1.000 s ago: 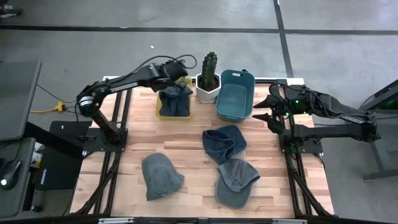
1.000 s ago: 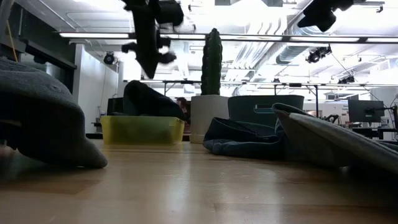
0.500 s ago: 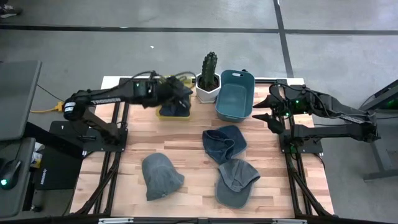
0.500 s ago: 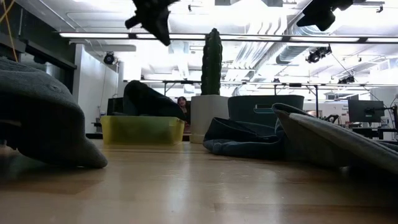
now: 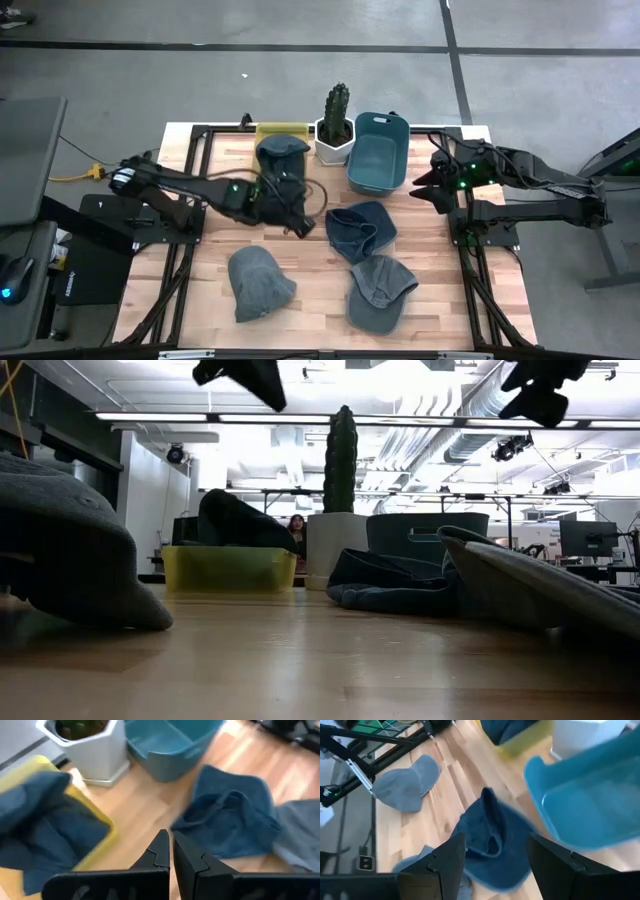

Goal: Pick & Place hat
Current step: Put the blue cap into the yellow bin

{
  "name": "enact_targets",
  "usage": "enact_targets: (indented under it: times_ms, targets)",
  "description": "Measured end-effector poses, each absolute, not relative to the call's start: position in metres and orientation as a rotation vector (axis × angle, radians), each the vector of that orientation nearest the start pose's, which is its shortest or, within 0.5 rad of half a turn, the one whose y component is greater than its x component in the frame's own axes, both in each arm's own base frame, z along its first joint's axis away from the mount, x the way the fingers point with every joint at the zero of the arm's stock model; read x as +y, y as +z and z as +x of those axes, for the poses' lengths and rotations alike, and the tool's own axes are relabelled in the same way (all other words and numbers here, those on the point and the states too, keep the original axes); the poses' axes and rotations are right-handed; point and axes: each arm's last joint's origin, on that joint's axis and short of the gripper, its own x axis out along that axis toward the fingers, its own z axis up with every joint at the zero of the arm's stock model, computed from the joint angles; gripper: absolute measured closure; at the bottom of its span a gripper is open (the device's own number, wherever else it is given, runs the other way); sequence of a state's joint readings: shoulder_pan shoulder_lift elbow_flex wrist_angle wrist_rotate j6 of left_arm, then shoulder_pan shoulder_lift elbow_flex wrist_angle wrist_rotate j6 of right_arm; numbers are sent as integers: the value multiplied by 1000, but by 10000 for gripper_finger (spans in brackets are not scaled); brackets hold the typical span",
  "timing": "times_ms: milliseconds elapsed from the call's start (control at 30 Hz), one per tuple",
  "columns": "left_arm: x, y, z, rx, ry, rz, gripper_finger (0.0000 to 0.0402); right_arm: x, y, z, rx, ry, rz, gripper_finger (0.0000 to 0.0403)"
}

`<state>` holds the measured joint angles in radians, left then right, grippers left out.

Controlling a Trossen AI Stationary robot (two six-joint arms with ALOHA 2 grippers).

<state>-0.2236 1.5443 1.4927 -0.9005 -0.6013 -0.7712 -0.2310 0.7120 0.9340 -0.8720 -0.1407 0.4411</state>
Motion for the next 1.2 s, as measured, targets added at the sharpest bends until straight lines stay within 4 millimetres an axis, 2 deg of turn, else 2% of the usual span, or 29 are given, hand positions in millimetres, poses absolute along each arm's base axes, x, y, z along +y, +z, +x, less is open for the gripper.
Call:
enact_targets:
  times_ms: [67, 167, 233, 333, 400, 533, 667, 800, 1000, 1200]
  targets:
    - [-63, 329, 321, 648, 622, -356, 402, -23, 328, 118, 644, -238, 584, 201]
    - [-73, 303, 321, 683, 588, -363, 402, -22, 324, 116, 688, -235, 632, 201]
    - [-75, 290, 325, 621, 555, -430, 401, -21, 323, 114, 710, -234, 647, 201]
    - [-77, 260, 326, 622, 501, -486, 402, -19, 323, 114, 716, -212, 655, 201]
    - [-77, 249, 327, 605, 455, -524, 401, -16, 323, 116, 723, -192, 676, 201]
    - [-79, 241, 327, 574, 377, -580, 401, -7, 309, 122, 720, -122, 706, 201]
    - [-80, 239, 329, 543, 344, -602, 402, 6, 280, 132, 730, -35, 737, 201]
    - [-79, 230, 325, 559, 348, -596, 402, 25, 255, 141, 719, 95, 744, 201]
    - [-80, 210, 321, 496, 237, -699, 402, 50, 243, 142, 714, 203, 666, 201]
    - [-80, 203, 318, 425, 214, -797, 402, 69, 236, 141, 735, 238, 453, 201]
